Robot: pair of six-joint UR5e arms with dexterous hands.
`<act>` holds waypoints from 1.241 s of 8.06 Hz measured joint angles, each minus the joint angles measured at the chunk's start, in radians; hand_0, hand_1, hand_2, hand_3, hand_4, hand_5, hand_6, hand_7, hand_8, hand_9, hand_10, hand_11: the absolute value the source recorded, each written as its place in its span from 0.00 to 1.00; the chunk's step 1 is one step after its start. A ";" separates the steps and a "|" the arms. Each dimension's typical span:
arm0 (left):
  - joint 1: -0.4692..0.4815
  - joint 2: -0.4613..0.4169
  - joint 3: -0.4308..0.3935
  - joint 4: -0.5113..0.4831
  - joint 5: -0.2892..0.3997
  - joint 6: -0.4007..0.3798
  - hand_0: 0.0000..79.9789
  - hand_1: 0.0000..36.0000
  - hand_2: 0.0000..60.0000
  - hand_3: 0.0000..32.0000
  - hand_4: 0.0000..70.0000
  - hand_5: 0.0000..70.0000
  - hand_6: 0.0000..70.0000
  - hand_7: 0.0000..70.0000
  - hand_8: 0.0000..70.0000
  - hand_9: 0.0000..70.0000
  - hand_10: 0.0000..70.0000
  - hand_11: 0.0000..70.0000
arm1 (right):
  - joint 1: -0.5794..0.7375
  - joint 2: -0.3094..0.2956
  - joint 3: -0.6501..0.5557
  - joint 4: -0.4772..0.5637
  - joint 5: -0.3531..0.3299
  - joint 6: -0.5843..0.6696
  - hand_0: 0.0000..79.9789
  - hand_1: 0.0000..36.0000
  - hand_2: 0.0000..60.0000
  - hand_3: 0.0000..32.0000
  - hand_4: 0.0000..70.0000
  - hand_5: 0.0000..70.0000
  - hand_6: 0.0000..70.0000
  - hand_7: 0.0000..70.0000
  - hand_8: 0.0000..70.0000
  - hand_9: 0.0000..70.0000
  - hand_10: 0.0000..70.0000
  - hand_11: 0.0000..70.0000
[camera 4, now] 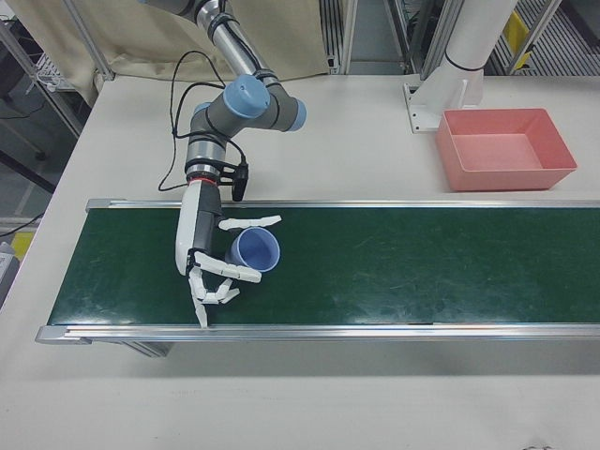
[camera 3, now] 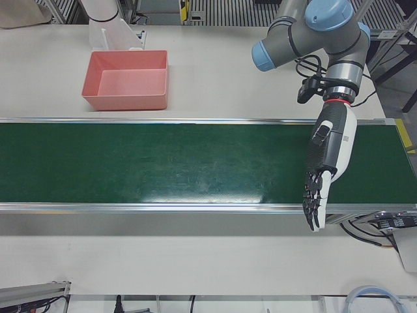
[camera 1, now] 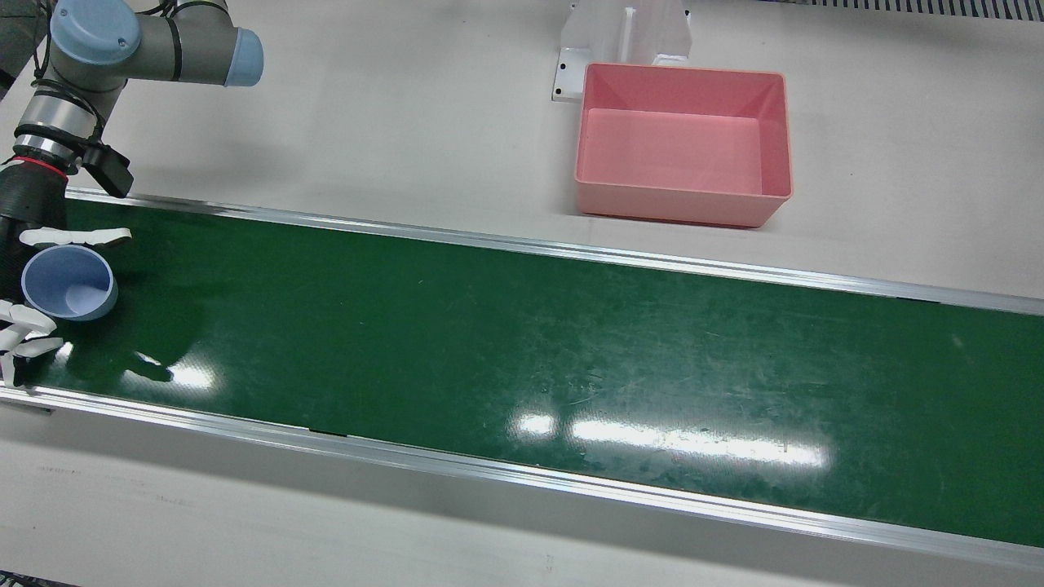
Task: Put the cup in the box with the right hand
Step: 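Lift the cup off the belt and swing it toward the pink box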
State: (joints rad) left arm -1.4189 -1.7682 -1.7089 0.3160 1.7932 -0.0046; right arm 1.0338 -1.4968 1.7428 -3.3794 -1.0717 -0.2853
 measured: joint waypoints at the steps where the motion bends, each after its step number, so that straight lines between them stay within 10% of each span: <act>1: 0.000 0.000 0.000 0.000 0.000 0.000 0.00 0.00 0.00 0.00 0.00 0.00 0.00 0.00 0.00 0.00 0.00 0.00 | 0.018 -0.001 0.021 -0.022 0.000 -0.004 1.00 1.00 1.00 0.00 1.00 0.46 0.81 1.00 1.00 1.00 1.00 1.00; 4: 0.000 0.000 0.000 0.000 0.000 0.000 0.00 0.00 0.00 0.00 0.00 0.00 0.00 0.00 0.00 0.00 0.00 0.00 | 0.085 -0.006 0.102 -0.039 -0.001 -0.050 1.00 1.00 1.00 0.00 0.75 0.49 0.83 1.00 1.00 1.00 1.00 1.00; 10: 0.000 0.000 -0.002 0.001 0.000 0.000 0.00 0.00 0.00 0.00 0.00 0.00 0.00 0.00 0.00 0.00 0.00 0.00 | -0.014 0.028 0.442 -0.186 0.012 -0.152 1.00 1.00 1.00 0.00 0.84 0.47 0.80 1.00 1.00 1.00 1.00 1.00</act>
State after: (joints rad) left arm -1.4189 -1.7687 -1.7104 0.3175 1.7932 -0.0046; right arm 1.0193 -1.4690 2.1853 -3.5658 -1.0602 -0.4378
